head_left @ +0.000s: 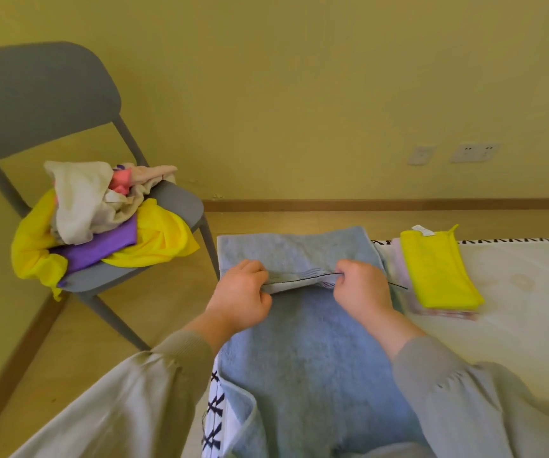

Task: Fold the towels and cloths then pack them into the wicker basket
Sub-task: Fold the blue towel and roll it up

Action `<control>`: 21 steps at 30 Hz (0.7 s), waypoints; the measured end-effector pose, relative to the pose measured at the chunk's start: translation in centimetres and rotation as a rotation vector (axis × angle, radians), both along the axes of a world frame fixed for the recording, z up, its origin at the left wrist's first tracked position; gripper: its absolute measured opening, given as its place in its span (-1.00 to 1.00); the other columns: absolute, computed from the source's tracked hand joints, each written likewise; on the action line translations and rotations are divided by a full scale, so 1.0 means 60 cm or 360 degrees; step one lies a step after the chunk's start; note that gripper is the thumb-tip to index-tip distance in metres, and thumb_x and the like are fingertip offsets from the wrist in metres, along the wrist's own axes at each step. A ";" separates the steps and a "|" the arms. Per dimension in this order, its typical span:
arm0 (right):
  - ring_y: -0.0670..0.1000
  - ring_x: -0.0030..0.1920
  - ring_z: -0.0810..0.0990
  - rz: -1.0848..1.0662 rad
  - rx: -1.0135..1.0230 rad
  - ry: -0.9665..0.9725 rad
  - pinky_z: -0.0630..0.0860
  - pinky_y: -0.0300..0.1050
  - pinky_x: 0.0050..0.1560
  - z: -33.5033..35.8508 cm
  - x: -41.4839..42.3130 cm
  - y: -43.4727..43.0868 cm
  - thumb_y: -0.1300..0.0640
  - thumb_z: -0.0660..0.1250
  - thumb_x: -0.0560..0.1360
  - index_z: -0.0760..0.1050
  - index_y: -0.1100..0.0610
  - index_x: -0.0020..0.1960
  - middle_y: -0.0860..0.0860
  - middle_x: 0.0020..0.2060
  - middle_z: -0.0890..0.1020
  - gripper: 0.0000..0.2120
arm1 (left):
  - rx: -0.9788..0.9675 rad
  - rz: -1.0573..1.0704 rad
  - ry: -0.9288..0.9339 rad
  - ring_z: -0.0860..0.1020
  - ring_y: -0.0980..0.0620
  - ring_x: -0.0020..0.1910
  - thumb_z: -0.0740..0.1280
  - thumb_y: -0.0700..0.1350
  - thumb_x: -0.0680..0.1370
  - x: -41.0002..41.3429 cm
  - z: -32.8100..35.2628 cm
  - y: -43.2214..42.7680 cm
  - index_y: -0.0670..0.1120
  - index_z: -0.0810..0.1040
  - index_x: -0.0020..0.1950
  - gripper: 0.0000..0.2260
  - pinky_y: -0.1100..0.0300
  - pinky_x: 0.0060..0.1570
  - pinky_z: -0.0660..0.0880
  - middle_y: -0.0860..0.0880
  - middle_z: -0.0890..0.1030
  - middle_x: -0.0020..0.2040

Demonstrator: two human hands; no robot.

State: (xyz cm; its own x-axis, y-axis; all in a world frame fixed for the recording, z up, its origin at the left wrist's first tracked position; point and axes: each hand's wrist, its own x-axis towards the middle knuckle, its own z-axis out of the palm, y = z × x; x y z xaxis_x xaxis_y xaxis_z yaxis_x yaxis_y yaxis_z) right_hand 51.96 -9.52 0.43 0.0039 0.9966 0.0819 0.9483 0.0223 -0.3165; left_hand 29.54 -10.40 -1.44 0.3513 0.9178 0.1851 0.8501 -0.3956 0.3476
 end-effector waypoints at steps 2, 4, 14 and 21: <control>0.14 -0.28 0.37 0.0048 -0.0246 -0.0050 0.20 -0.11 -0.36 0.028 0.007 -0.005 0.32 0.19 0.41 0.39 0.16 -0.30 0.11 -0.37 0.44 -0.86 | -0.0448 -0.0032 -0.0076 0.36 -0.04 -0.30 0.09 -0.11 0.34 0.004 0.030 -0.008 -0.16 0.42 -0.37 -0.81 0.16 -0.35 0.26 -0.09 0.43 -0.29; 0.15 -0.25 0.43 0.0229 -0.0651 -0.0202 0.24 -0.14 -0.35 0.052 0.007 -0.013 0.30 0.19 0.43 0.43 0.17 -0.32 0.15 -0.31 0.51 -0.83 | -0.1081 0.0005 -0.0214 0.21 0.01 -0.38 0.13 -0.15 0.38 0.015 0.059 -0.013 -0.08 0.24 -0.44 -0.81 0.16 -0.38 0.13 -0.06 0.27 -0.40; 0.07 -0.31 0.47 0.0232 -0.0920 -0.0126 0.32 -0.17 -0.39 0.018 -0.003 -0.033 0.25 0.11 0.51 0.47 0.15 -0.19 0.04 -0.34 0.49 -0.81 | -0.0854 0.0416 -0.0237 0.44 -0.02 -0.28 0.18 -0.18 0.55 0.008 0.035 -0.024 -0.15 0.57 -0.19 -0.79 0.13 -0.26 0.43 -0.11 0.57 -0.19; 0.12 0.09 0.50 0.0208 -0.0410 -0.0229 0.43 -0.10 -0.21 -0.024 -0.007 0.023 0.24 0.15 0.56 0.34 0.17 0.32 0.08 0.25 0.37 -0.67 | -0.0300 0.0963 -0.0247 0.33 -0.11 0.28 0.22 -0.20 0.55 -0.006 0.004 0.007 -0.10 0.47 0.31 -0.68 0.05 0.20 0.39 -0.10 0.39 0.31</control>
